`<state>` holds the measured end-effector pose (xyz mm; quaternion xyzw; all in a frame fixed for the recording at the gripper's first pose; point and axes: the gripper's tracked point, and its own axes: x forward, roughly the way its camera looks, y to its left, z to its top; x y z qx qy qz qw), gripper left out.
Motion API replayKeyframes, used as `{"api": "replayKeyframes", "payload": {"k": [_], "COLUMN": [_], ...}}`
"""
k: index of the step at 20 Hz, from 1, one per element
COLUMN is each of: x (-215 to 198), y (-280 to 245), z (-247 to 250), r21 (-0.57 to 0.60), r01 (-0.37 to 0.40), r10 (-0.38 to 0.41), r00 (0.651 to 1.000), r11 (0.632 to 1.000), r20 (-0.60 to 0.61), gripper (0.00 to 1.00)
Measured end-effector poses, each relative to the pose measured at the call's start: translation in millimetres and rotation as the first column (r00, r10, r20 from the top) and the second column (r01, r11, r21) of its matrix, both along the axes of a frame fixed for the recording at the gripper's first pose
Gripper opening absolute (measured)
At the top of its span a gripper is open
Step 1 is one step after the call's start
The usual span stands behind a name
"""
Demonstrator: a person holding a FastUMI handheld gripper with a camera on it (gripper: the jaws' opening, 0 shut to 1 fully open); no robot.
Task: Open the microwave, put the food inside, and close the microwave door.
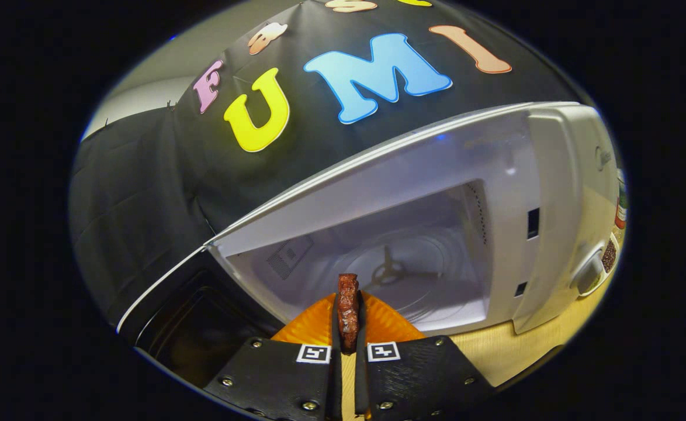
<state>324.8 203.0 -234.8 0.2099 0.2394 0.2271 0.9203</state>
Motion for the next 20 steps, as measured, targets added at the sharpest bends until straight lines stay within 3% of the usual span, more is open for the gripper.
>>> {"api": "replayKeyframes", "payload": {"k": [7, 10, 11, 15, 17, 20], "x": [27.1, 37.3, 41.0, 47.6, 46.1, 21.4], "y": [7.9, -7.3, -15.1, -29.2, -32.7, -18.7], "z": [-23.5, -37.2, -44.2, -32.6, -19.8, -1.9], "r21": [-0.017, -0.089, -0.143, -0.291, -0.357, -0.364], "r01": [0.027, 0.087, 0.111, 0.164, 0.165, 0.114], "r10": [-0.027, -0.089, -0.113, -0.139, -0.109, -0.05], "r00": [1.0, 0.996, 0.993, 0.985, 0.979, 0.982], "r11": [0.999, 0.992, 0.984, 0.943, 0.919, 0.924], "r20": [-0.014, -0.016, -0.011, 0.106, 0.173, 0.179], "gripper": [0.09, 0.18, 0.29, 0.96, 0.96, 0.98]}}
